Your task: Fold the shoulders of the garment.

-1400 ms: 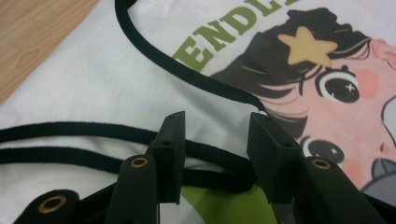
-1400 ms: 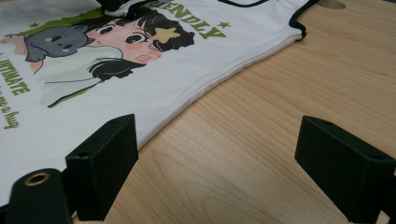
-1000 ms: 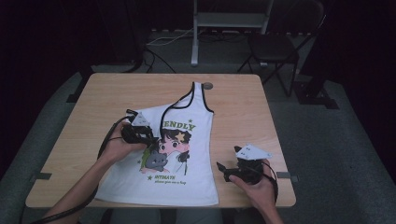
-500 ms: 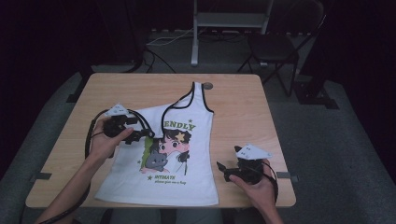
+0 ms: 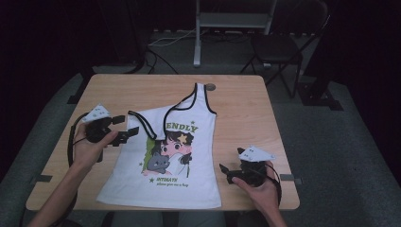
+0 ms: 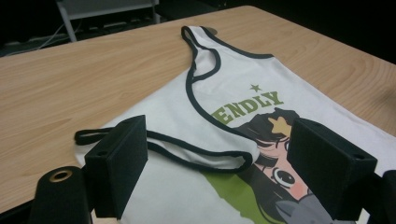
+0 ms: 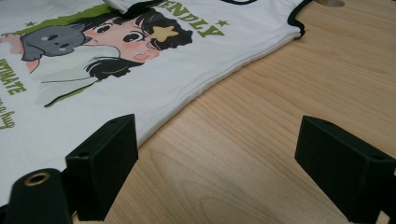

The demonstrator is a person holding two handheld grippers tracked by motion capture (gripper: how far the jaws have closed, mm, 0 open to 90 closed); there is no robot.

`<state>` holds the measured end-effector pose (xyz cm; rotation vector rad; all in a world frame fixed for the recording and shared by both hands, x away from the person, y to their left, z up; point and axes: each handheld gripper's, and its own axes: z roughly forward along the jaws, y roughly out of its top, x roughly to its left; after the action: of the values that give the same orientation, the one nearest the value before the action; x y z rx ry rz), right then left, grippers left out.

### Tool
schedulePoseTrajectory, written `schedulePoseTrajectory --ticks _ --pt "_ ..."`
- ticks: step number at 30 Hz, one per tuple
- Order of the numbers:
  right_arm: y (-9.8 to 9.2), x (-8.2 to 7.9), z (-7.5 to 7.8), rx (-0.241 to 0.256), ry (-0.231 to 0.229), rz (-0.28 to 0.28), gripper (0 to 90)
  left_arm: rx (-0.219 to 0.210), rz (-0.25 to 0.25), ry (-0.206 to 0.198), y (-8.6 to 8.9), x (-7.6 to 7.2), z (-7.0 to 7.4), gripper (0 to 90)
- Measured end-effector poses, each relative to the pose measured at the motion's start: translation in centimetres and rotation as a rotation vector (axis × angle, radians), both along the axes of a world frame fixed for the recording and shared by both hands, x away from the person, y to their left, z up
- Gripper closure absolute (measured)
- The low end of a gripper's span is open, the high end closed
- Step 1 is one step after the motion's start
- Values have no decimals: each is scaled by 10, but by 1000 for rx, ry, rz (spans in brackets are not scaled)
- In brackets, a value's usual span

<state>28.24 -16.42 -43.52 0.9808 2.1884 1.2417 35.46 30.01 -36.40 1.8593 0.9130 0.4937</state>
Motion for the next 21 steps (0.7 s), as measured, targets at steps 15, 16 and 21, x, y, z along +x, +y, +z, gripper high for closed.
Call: schedulePoseTrajectory --ticks 15,16,21 --pt "0 0 0 -1 -2 -1 128 -33 60 -39 44 -34 -3 201" --pt "0 0 0 0 -3 -1 128 -43 65 -40 48 -37 -5 200" --pt "1 0 0 -1 1 -3 128 -60 100 -42 65 -48 -13 201"
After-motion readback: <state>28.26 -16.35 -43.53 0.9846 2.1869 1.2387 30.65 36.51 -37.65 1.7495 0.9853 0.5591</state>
